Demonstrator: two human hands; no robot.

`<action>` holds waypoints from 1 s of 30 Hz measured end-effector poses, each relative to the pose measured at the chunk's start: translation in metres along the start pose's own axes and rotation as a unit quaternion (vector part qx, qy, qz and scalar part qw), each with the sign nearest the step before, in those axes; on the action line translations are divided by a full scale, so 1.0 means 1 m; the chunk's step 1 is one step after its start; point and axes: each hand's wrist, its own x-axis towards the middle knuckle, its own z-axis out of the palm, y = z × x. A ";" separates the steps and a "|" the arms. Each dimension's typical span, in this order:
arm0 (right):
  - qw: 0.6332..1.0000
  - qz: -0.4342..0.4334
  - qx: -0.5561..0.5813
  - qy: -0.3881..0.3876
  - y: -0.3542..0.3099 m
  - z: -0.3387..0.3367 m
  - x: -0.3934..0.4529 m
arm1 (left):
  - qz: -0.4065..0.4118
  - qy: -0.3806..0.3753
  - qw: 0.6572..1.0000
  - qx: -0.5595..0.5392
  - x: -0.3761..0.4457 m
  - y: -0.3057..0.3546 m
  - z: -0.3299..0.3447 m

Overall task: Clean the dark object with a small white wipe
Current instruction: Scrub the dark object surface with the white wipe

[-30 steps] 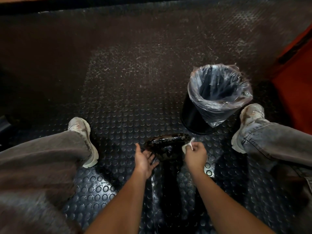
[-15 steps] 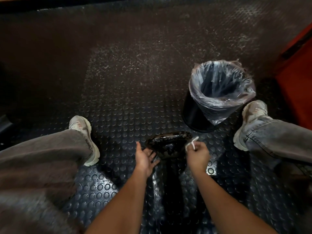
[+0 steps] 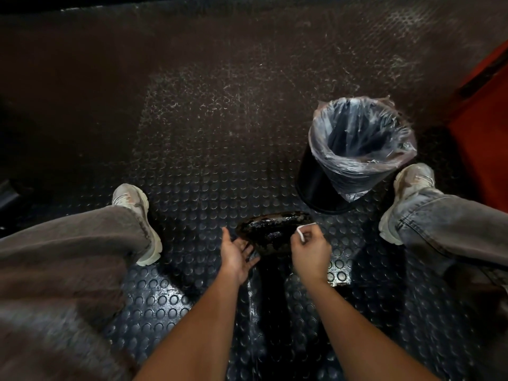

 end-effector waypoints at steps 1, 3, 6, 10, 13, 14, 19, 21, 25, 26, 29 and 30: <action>0.999 0.033 0.022 0.011 0.001 -0.001 0.003 | -0.003 0.001 1.000 -0.003 -0.001 0.001 0.000; 0.996 0.063 0.057 0.028 -0.003 -0.003 0.004 | -0.003 0.008 1.000 -0.007 -0.001 0.002 0.001; 0.992 0.065 0.089 0.060 -0.015 -0.008 0.001 | -0.002 0.006 1.000 -0.012 0.000 0.001 0.002; 0.996 -0.044 0.067 0.046 -0.031 -0.001 -0.010 | -0.005 0.002 1.000 -0.019 0.003 -0.001 0.000; 0.992 -0.127 0.014 0.006 -0.034 0.011 -0.019 | -0.007 -0.003 1.000 -0.015 0.002 -0.001 0.002; 0.992 -0.126 0.003 -0.002 -0.032 0.013 -0.021 | -0.008 -0.003 1.000 -0.016 0.002 0.000 0.002; 0.999 -0.037 -0.012 0.005 -0.017 0.009 -0.015 | -0.007 0.005 1.000 -0.020 0.004 -0.001 0.000; 1.000 0.009 0.010 0.027 -0.016 0.004 -0.009 | -0.004 0.006 1.000 -0.016 0.004 -0.001 -0.001; 0.994 0.050 0.071 0.061 -0.025 -0.003 -0.007 | -0.005 0.010 1.000 -0.015 0.006 -0.001 -0.001; 0.993 0.044 0.081 0.068 -0.028 -0.003 -0.008 | -0.007 0.008 1.000 -0.015 0.006 -0.001 -0.001; 0.994 -0.042 0.072 0.064 -0.038 0.003 -0.016 | -0.013 -0.002 1.000 -0.015 0.006 -0.002 -0.001; 0.994 -0.076 0.059 0.047 -0.041 0.006 -0.020 | -0.014 -0.006 1.000 -0.014 0.005 -0.003 -0.001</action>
